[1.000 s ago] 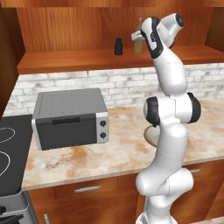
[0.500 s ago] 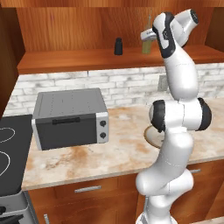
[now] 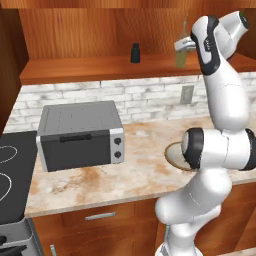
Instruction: Retrieve the bottle and the shaker from the cabinet and place them next to the mixing bowl on the counter. Then add garlic from the fridge to the mixing bowl.
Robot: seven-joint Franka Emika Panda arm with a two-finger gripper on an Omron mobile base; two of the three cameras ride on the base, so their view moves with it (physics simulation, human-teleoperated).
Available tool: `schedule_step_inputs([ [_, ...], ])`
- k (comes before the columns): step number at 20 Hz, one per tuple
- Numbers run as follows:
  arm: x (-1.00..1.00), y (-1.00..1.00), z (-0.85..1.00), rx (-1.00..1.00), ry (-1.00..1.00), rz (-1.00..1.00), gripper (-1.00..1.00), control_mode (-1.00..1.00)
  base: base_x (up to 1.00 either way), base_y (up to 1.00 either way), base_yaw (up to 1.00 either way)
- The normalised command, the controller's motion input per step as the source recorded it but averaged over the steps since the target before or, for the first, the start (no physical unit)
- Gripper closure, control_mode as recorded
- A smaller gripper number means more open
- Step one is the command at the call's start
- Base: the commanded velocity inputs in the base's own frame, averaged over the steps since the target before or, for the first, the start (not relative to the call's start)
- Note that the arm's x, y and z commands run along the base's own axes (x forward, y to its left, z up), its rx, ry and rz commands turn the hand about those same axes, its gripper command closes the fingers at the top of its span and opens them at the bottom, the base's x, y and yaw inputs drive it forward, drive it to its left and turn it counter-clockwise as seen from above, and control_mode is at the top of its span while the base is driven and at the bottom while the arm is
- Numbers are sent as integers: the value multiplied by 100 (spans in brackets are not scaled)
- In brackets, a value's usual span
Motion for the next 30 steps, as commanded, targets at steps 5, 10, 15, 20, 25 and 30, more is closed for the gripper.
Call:
schedule_step_inputs([
  [5,-85,-42,-1,-12,0,-11,100,-100,0,0,0],
  [10,-91,-62,-18,-6,0,-19,100,-100,0,0,0],
  [15,-100,-65,-36,-1,0,-20,100,-100,0,0,0],
  [20,-93,-51,-66,-4,0,-17,100,-100,0,0,0],
  [25,-62,-52,-83,-4,2,-9,100,-100,0,0,0],
  [30,-49,-45,-90,-3,3,-3,100,-100,0,0,0],
])
